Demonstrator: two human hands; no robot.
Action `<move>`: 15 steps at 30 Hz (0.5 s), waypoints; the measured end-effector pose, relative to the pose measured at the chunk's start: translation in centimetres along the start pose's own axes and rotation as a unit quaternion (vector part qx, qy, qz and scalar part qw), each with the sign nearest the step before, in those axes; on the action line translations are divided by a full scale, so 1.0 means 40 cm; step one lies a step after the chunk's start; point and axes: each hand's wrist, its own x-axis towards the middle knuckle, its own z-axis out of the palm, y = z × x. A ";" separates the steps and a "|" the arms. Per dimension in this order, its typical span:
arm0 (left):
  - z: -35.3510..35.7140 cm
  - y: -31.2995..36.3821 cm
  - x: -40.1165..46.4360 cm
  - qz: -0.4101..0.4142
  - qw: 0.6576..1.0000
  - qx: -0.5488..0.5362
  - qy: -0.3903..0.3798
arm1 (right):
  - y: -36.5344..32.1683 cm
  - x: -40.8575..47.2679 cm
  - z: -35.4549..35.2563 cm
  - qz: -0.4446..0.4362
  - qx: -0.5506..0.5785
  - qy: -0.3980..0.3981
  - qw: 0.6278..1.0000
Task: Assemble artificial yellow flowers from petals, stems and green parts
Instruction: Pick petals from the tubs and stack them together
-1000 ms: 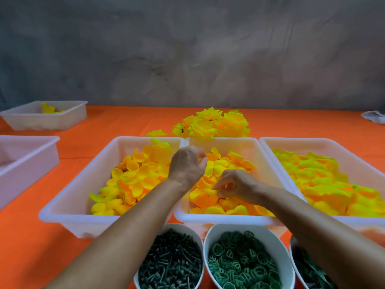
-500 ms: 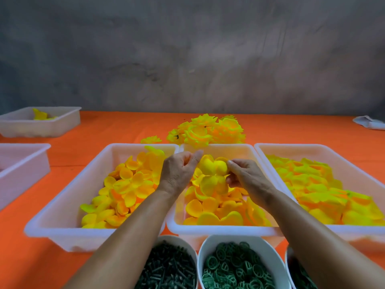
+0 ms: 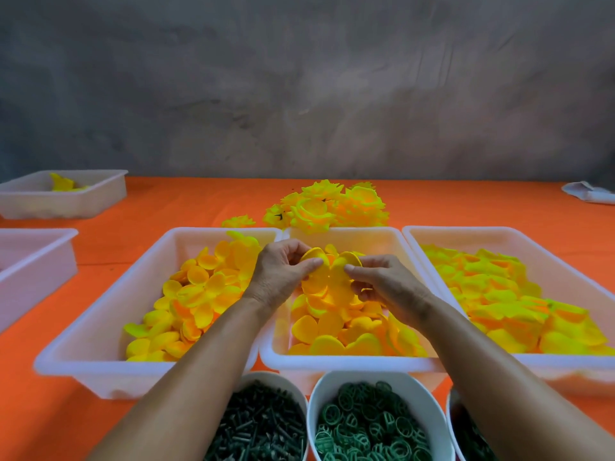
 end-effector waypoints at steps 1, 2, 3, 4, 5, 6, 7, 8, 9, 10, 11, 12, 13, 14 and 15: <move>0.000 0.000 0.001 0.002 1.000 -0.002 -0.001 | -0.001 -0.001 -0.001 -0.011 0.000 0.007 1.000; 0.000 -0.001 0.001 0.002 1.000 -0.005 -0.003 | -0.001 -0.001 -0.001 -0.022 -0.004 0.014 1.000; 0.000 -0.001 0.001 0.001 1.000 -0.007 -0.008 | -0.002 -0.002 -0.001 -0.031 -0.011 0.020 0.999; 0.000 -0.002 0.001 -0.001 1.000 -0.010 -0.014 | -0.003 -0.002 -0.002 -0.037 -0.014 0.026 0.999; 0.000 -0.003 0.000 -0.003 1.000 -0.010 -0.019 | -0.002 -0.002 -0.004 -0.039 -0.015 0.031 0.999; 0.000 -0.004 0.001 -0.004 1.000 -0.011 -0.024 | -0.003 -0.002 -0.005 -0.039 -0.015 0.033 0.999; 0.000 -0.004 0.001 -0.005 1.000 -0.011 -0.026 | -0.004 -0.001 -0.006 -0.037 -0.016 0.033 0.999; 0.000 -0.005 0.002 -0.006 1.000 -0.014 -0.025 | -0.005 -0.002 -0.006 -0.033 -0.016 0.030 0.999; 0.000 -0.005 0.003 -0.007 1.000 -0.021 -0.020 | -0.005 -0.001 -0.005 -0.029 -0.010 0.025 0.999; 0.001 -0.005 0.003 -0.008 0.999 -0.030 -0.014 | -0.004 -0.001 -0.005 -0.024 -0.001 0.019 1.000; 0.000 -0.005 0.003 -0.010 0.999 -0.039 -0.009 | -0.003 0.000 -0.005 -0.019 0.008 0.016 1.000; 0.001 -0.005 0.002 -0.012 0.999 -0.047 -0.006 | -0.002 0.001 -0.005 -0.015 0.012 0.016 1.000; 0.001 -0.004 0.001 -0.015 0.999 -0.050 -0.007 | -0.001 0.002 -0.005 -0.011 0.009 0.019 1.000; 0.000 -0.002 0.000 -0.018 0.999 -0.049 -0.010 | 0.000 0.002 -0.005 -0.009 0.002 0.025 1.000; 0.000 0.000 0.000 -0.018 0.999 -0.037 -0.010 | 0.001 0.002 -0.005 -0.010 -0.006 0.033 0.999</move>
